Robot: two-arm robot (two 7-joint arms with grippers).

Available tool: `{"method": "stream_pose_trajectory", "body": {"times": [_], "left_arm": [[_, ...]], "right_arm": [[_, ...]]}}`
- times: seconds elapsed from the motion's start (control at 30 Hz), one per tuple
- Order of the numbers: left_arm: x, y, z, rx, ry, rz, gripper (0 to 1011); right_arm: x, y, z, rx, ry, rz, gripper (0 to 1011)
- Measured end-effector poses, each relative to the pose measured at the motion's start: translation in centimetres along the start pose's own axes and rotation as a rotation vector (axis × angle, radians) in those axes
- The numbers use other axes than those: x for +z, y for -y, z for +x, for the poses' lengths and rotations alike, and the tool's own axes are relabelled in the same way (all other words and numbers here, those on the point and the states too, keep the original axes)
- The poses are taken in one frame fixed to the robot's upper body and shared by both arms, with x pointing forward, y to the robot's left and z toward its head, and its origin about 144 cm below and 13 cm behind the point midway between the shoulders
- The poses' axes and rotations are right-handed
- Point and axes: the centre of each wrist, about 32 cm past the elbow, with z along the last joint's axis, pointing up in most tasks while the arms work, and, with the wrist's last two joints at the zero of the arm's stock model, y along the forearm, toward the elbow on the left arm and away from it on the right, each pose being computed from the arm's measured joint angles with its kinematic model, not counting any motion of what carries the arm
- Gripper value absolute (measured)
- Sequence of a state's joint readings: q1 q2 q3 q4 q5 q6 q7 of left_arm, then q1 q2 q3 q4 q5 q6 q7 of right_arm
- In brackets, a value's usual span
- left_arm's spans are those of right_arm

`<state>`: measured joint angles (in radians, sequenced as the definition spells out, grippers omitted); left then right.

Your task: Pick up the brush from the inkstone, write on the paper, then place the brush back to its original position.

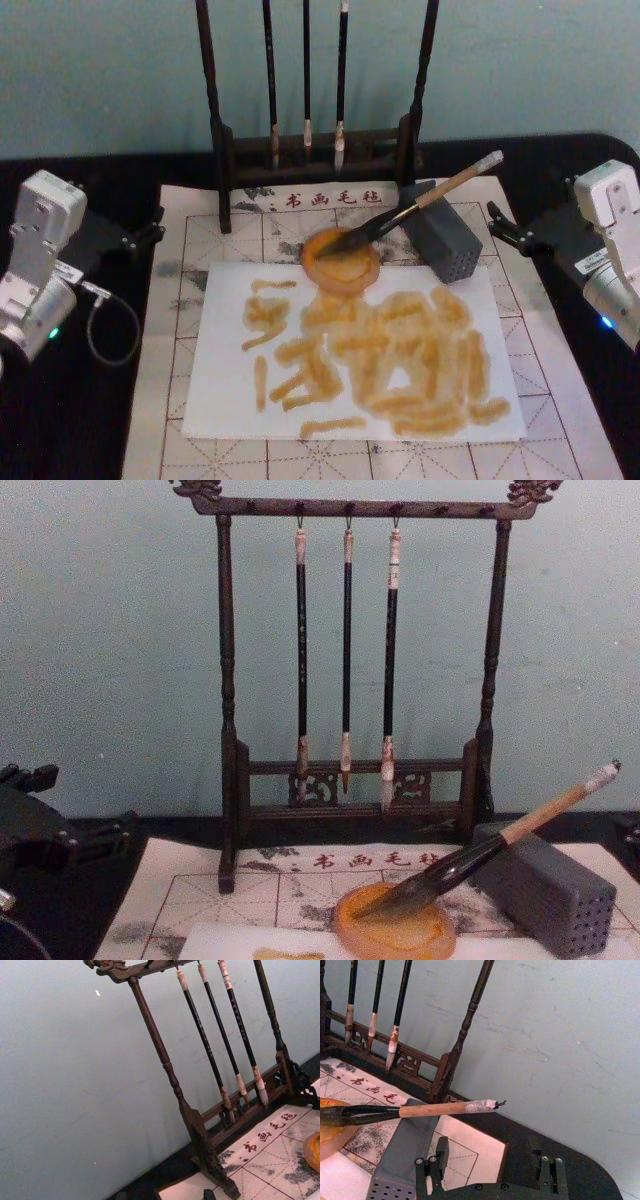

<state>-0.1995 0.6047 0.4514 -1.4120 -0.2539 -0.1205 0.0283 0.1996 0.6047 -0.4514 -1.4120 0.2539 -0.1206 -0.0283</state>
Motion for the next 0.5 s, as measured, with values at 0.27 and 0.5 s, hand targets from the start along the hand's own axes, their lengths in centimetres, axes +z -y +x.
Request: {"method": "stream_pose_trajectory", "body": {"times": [0.27, 0.5], "left_arm": [[0.0, 0.0, 0.0, 0.0, 0.0, 0.0, 1001], [0.0, 0.0, 0.0, 0.0, 0.0, 0.0, 1001]], "right_arm": [[0.0, 0.0, 0.0, 0.0, 0.0, 0.0, 1000], [0.0, 0.0, 0.0, 0.0, 0.0, 0.0, 1000]]}}
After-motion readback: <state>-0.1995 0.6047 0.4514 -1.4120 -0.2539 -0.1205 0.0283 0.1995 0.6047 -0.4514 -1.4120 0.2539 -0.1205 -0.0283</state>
